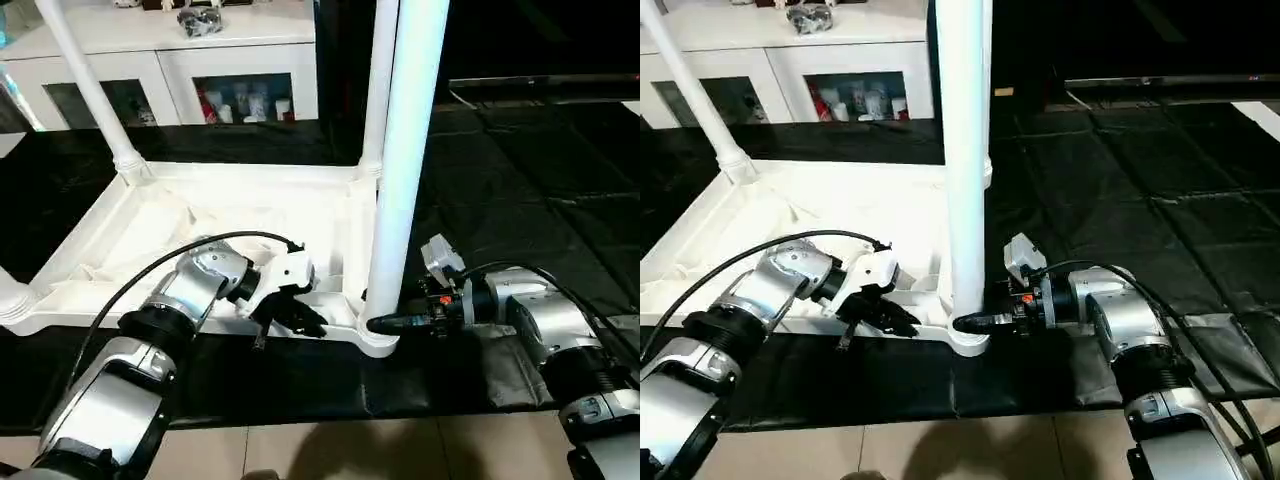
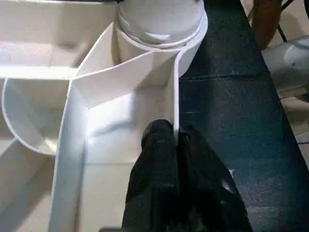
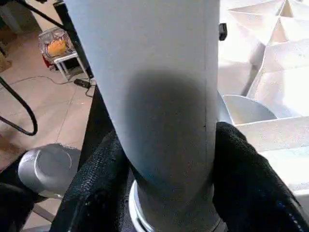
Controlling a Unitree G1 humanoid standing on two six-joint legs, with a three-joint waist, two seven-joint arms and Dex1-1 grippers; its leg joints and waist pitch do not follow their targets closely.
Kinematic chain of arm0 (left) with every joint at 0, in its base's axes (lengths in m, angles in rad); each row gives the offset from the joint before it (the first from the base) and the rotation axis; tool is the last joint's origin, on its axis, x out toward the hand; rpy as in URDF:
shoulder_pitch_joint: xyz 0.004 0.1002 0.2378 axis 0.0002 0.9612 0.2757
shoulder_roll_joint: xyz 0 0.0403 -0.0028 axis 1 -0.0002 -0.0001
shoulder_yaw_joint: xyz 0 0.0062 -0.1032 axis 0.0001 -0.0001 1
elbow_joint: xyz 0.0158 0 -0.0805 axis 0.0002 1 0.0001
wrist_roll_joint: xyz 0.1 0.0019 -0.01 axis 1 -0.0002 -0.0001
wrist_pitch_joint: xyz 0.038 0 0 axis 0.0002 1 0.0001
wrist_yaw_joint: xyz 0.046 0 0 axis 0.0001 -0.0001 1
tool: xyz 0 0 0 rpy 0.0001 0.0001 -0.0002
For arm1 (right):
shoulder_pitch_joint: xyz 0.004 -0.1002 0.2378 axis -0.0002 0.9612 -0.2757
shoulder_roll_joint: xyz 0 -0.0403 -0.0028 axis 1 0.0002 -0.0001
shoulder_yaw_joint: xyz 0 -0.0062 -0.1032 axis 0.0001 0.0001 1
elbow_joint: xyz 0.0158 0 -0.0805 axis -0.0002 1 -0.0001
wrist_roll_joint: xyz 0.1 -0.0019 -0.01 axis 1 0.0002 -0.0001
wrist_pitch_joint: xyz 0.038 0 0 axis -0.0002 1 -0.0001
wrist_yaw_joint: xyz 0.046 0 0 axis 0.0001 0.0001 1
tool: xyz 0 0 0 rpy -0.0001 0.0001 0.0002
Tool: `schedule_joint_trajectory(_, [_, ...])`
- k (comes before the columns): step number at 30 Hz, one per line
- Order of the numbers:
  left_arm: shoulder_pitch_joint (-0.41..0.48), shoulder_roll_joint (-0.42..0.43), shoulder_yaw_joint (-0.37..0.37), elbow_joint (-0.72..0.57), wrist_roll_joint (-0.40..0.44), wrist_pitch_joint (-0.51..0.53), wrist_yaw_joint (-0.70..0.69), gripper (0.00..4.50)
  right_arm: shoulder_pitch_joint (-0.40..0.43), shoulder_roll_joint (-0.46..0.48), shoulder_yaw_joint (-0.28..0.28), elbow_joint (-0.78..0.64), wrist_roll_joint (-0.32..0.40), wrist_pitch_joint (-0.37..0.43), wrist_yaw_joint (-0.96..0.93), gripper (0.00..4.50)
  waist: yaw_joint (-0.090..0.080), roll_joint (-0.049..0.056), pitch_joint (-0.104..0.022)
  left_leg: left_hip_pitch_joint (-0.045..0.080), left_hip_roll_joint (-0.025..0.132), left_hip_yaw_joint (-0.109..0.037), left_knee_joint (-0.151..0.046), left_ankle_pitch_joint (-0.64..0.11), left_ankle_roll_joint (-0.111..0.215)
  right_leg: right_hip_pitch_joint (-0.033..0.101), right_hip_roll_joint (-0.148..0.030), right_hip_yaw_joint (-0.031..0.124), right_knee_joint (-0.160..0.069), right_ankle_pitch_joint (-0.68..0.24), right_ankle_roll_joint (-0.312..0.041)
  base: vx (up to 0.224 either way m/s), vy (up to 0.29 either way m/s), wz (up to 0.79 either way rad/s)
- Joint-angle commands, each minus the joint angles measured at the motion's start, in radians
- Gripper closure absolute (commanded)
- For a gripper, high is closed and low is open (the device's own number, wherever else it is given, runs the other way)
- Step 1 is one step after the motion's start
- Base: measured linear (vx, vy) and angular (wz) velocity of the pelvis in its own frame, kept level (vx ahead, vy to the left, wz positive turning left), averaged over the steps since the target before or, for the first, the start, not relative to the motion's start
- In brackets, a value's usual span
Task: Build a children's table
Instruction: Rotate leg to tighten
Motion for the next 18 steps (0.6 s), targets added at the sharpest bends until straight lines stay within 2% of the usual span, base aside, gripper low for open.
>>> schedule_joint_trajectory(1, [-0.027, -0.023, -0.002, 0.016, -0.002, 0.022, 0.034, 4.5, 0.028, 0.025, 0.02, -0.039, 0.022, 0.034, 0.006, 2.41, -0.009, -0.01, -0.075, 0.004, 0.035, -0.007, -0.062, -0.138, 0.088, 0.062, -0.068, 0.062, -0.061, -0.258, -0.161, 0.0, 0.0, 0.0])
schedule_joint_trajectory(2, [-0.031, -0.028, 0.005, 0.02, -0.005, 0.032, 0.047, 4.5, 0.036, 0.03, 0.017, -0.045, 0.026, 0.043, -0.006, 2.41, -0.008, -0.006, -0.074, 0.005, 0.034, -0.006, -0.062, -0.141, 0.09, 0.06, -0.067, 0.061, -0.065, -0.261, -0.159, 0.0, 0.0, 0.0])
schedule_joint_trajectory(4, [-0.045, -0.048, 0.029, 0.034, -0.015, 0.059, 0.1, 4.5, 0.049, 0.051, 0.001, -0.042, 0.024, 0.055, -0.072, 2.41, -0.008, -0.01, -0.073, 0.005, 0.035, -0.007, -0.063, -0.149, 0.086, 0.06, -0.067, 0.061, -0.066, -0.276, -0.155, 0.0, 0.0, 0.0])
schedule_joint_trajectory(6, [-0.066, -0.071, 0.055, 0.054, -0.022, 0.089, 0.168, 4.5, 0.05, 0.08, -0.025, -0.018, 0.017, 0.072, -0.166, 2.43, -0.011, -0.009, -0.069, 0.009, 0.03, -0.006, -0.065, -0.175, 0.07, 0.059, -0.067, 0.057, -0.076, -0.358, -0.13, 0.0, 0.0, 0.0])
schedule_joint_trajectory(8, [-0.086, -0.092, 0.078, 0.073, -0.027, 0.116, 0.236, 4.5, 0.045, 0.114, -0.051, 0.013, 0.008, 0.075, -0.262, 2.43, -0.015, -0.009, -0.067, 0.011, 0.028, -0.006, -0.066, -0.186, 0.059, 0.059, -0.068, 0.054, -0.082, -0.399, -0.116, 0.0, 0.0, 0.0])
schedule_joint_trajectory(9, [-0.109, -0.116, 0.103, 0.093, -0.034, 0.152, 0.307, 4.5, 0.035, 0.152, -0.074, 0.041, -0.004, 0.071, -0.362, 2.45, -0.029, -0.015, -0.062, 0.012, 0.022, -0.006, -0.067, -0.211, 0.042, 0.057, -0.066, 0.048, -0.093, -0.46, -0.092, 0.0, 0.0, 0.0])
schedule_joint_trajectory(10, [-0.119, -0.126, 0.113, 0.101, -0.038, 0.168, 0.334, 4.5, 0.031, 0.166, -0.08, 0.051, -0.009, 0.071, -0.4, 2.45, -0.033, -0.013, -0.062, 0.014, 0.019, -0.007, -0.067, -0.217, 0.037, 0.057, -0.067, 0.044, -0.096, -0.479, -0.085, 0.0, 0.0, 0.0])
schedule_joint_trajectory(12, [-0.134, -0.142, 0.129, 0.113, -0.045, 0.188, 0.374, 4.5, 0.02, 0.19, -0.09, 0.066, -0.016, 0.074, -0.459, 2.46, -0.05, -0.014, -0.062, 0.004, 0.016, -0.011, -0.069, -0.212, 0.04, 0.064, -0.066, 0.039, -0.099, -0.483, -0.065, 0.0, 0.0, 0.0])
schedule_joint_trajectory(13, [-0.168, -0.175, 0.162, 0.143, -0.056, 0.23, 0.477, 4.5, -0.021, 0.251, -0.116, 0.124, -0.029, 0.072, -0.603, 2.46, -0.064, -0.011, -0.065, 0.005, 0.015, -0.011, -0.067, -0.205, 0.038, 0.061, -0.066, 0.041, -0.095, -0.458, -0.077, 0.0, 0.0, 0.0])
schedule_joint_trajectory(14, [-0.168, -0.175, 0.162, 0.143, -0.056, 0.23, 0.477, 4.5, -0.021, 0.251, -0.116, 0.124, -0.029, 0.072, -0.603, 2.46, -0.064, -0.011, -0.065, 0.005, 0.015, -0.011, -0.067, -0.205, 0.038, 0.061, -0.066, 0.041, -0.095, -0.458, -0.077, 0.0, 0.0, 0.0])
schedule_joint_trajectory(15, [-0.191, -0.199, 0.184, 0.165, -0.065, 0.255, 0.548, 4.5, -0.058, 0.296, -0.136, 0.171, -0.034, 0.077, -0.708, 2.47, -0.082, -0.013, -0.065, -0.001, 0.01, -0.012, -0.066, -0.198, 0.044, 0.066, -0.063, 0.039, -0.095, -0.441, -0.084, 0.0, 0.0, 0.0])
schedule_joint_trajectory(16, [-0.205, -0.212, 0.197, 0.178, -0.072, 0.267, 0.589, 4.5, -0.088, 0.324, -0.152, 0.202, -0.031, 0.079, -0.774, 2.47, -0.086, -0.011, -0.063, 0.0, 0.008, -0.01, -0.065, -0.199, 0.047, 0.063, -0.062, 0.038, -0.097, -0.444, -0.086, 0.0, 0.0, 0.0])
schedule_joint_trajectory(17, [-0.217, -0.225, 0.211, 0.188, -0.079, 0.276, 0.628, 4.5, -0.116, 0.35, -0.169, 0.232, -0.027, 0.079, -0.833, 2.48, -0.095, -0.011, -0.068, 0.0, 0.006, -0.01, -0.062, -0.186, 0.047, 0.064, -0.064, 0.039, -0.095, -0.427, -0.096, 0.0, 0.0, 0.0])
schedule_joint_trajectory(18, [-0.229, -0.238, 0.227, 0.201, -0.084, 0.287, 0.663, 4.5, -0.145, 0.378, -0.19, 0.263, -0.026, 0.08, -0.895, 2.49, -0.105, -0.01, -0.071, -0.006, 0.006, -0.012, -0.062, -0.16, 0.054, 0.068, -0.064, 0.041, -0.088, -0.386, -0.111, 0.0, 0.0, 0.0])
